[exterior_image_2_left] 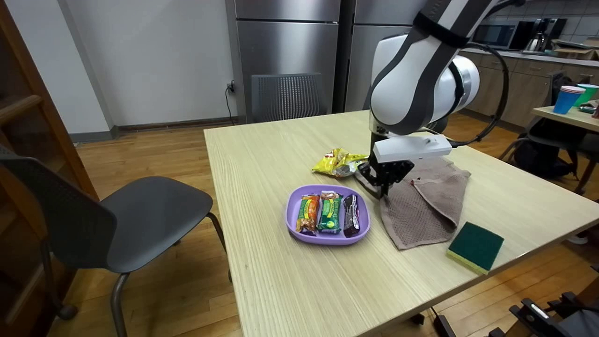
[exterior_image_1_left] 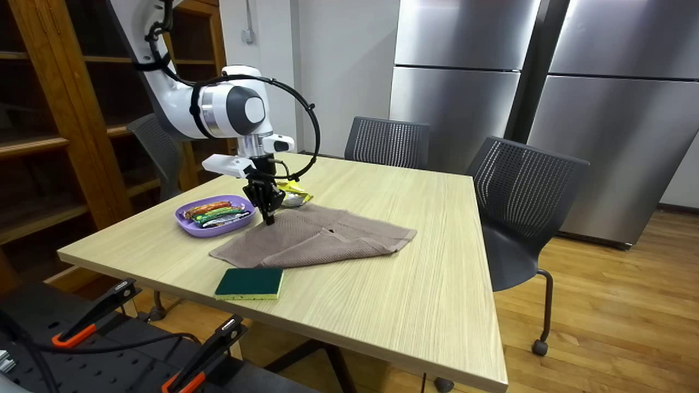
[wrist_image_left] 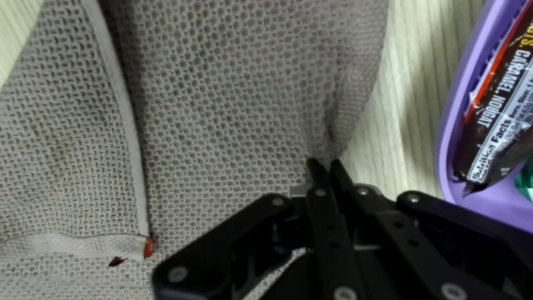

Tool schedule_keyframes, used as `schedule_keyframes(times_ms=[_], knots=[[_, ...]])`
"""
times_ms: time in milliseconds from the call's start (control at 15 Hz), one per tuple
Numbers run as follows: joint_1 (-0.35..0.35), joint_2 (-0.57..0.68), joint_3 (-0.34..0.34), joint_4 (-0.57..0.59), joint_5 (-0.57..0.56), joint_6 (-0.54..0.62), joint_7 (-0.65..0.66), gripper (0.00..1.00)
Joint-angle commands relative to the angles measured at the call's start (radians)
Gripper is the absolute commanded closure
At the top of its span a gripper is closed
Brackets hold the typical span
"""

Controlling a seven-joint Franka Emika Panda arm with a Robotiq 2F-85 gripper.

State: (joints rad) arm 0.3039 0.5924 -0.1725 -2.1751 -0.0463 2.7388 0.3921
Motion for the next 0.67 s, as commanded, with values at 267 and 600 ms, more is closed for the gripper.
schedule_keyframes(times_ms=[267,600], knots=[[-0.017,-0.093,0.026,-0.071,-0.01,0.052,-0.013,0.99],[-0.011,-0.122,0.029,-0.09,-0.017,0.064,-0.018,0.99]])
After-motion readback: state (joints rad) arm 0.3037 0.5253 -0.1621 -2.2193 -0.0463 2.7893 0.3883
